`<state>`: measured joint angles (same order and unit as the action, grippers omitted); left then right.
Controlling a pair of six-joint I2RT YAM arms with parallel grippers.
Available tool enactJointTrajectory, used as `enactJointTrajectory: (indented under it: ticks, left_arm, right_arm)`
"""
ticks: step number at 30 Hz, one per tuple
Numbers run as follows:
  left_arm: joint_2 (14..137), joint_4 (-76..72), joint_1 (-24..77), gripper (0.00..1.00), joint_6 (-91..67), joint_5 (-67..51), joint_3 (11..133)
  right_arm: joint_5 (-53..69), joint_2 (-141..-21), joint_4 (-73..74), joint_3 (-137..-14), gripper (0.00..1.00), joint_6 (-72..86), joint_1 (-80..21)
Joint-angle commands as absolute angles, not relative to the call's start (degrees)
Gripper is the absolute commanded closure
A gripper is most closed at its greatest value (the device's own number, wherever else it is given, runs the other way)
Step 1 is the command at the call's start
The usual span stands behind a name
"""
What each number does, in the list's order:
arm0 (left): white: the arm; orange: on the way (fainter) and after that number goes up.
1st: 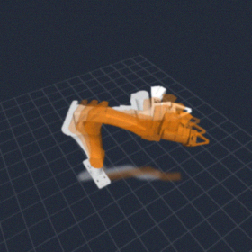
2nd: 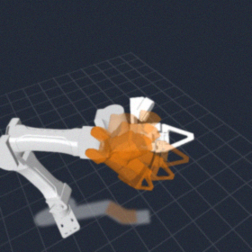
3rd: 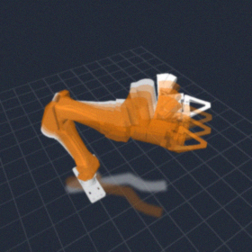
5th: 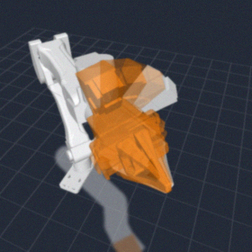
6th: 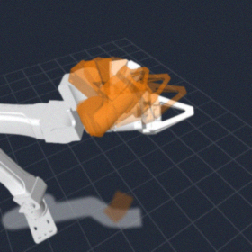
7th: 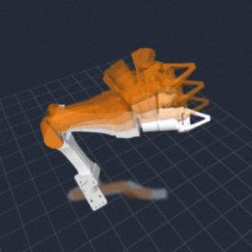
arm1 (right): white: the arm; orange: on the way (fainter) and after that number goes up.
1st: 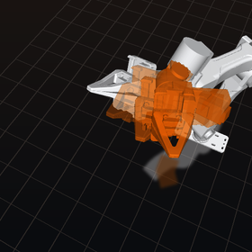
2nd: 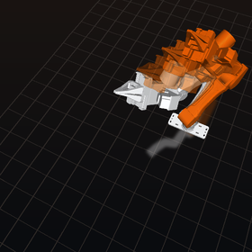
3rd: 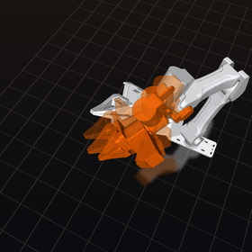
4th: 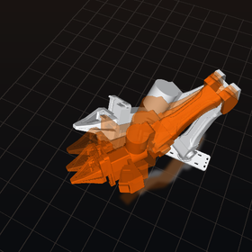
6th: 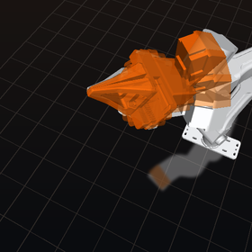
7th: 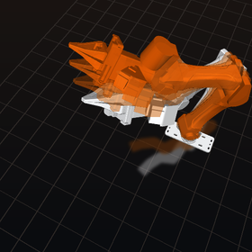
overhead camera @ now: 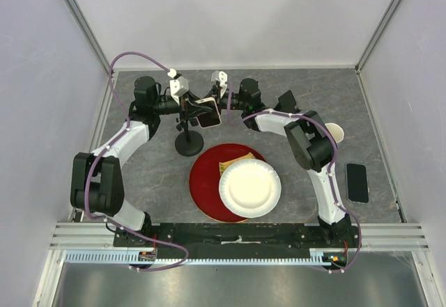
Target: Place the phone on the phone stand
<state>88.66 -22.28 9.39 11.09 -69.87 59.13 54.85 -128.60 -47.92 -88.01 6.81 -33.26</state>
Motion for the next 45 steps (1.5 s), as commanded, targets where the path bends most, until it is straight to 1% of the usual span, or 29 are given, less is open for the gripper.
enactJointTrajectory:
  ticks: [1,7,10,12,15,23,28,33,37,41,42,44,45]
  left_arm:
    - [85.35,-26.98,7.30,0.98,18.10,-60.48,56.52]
    - [83.85,-28.30,7.21,0.98,15.83,-58.80,53.71]
    - [82.44,-32.42,7.12,0.98,14.51,-57.31,50.55]
    - [82.79,-33.39,7.21,0.98,14.59,-57.39,50.54]
    - [85.33,-33.22,7.21,0.98,13.54,-61.24,53.25]
    - [88.15,-32.08,6.42,0.98,13.63,-65.47,59.32]
    - [91.49,-38.14,6.24,0.98,3.00,-75.14,63.01]
    - [90.09,-39.11,5.54,0.98,3.69,-76.03,60.21]
    - [89.04,-35.16,4.48,0.98,7.38,-73.49,58.72]
    - [84.91,-37.78,4.48,0.98,8.09,-66.55,53.28]
    - [84.12,-37.97,4.48,0.98,7.48,-62.36,51.00]
    - [80.61,-37.97,4.57,0.98,7.12,-58.64,48.62]
    - [79.20,-37.36,5.44,0.98,6.95,-53.14,46.52]
  right_arm:
    - [56.34,-128.50,-48.25,-87.89,1.00,6.94,-33.58]
    - [54.15,-128.15,-49.82,-86.75,1.00,6.85,-33.66]
    - [53.61,-128.23,-50.71,-86.22,1.00,7.12,-33.75]
    - [53.96,-128.32,-51.06,-86.31,1.00,7.47,-33.66]
    - [55.10,-128.85,-52.29,-86.75,1.00,8.87,-33.66]
    - [58.88,-129.64,-51.15,-88.33,1.00,8.96,-33.75]
    - [61.96,-130.52,-50.54,-89.56,1.00,9.67,-33.66]
    - [63.81,-130.87,-49.39,-90.53,1.00,9.58,-33.57]
    - [63.38,-130.78,-49.13,-90.53,1.00,9.41,-33.31]
    - [58.55,-129.99,-49.83,-88.34,1.00,8.09,-33.31]
    - [57.32,-129.47,-50.79,-87.72,1.00,8.35,-33.40]
    - [52.59,-129.03,-54.04,-85.27,1.00,8.61,-33.66]
    - [50.73,-128.59,-55.10,-84.56,1.00,8.61,-33.84]
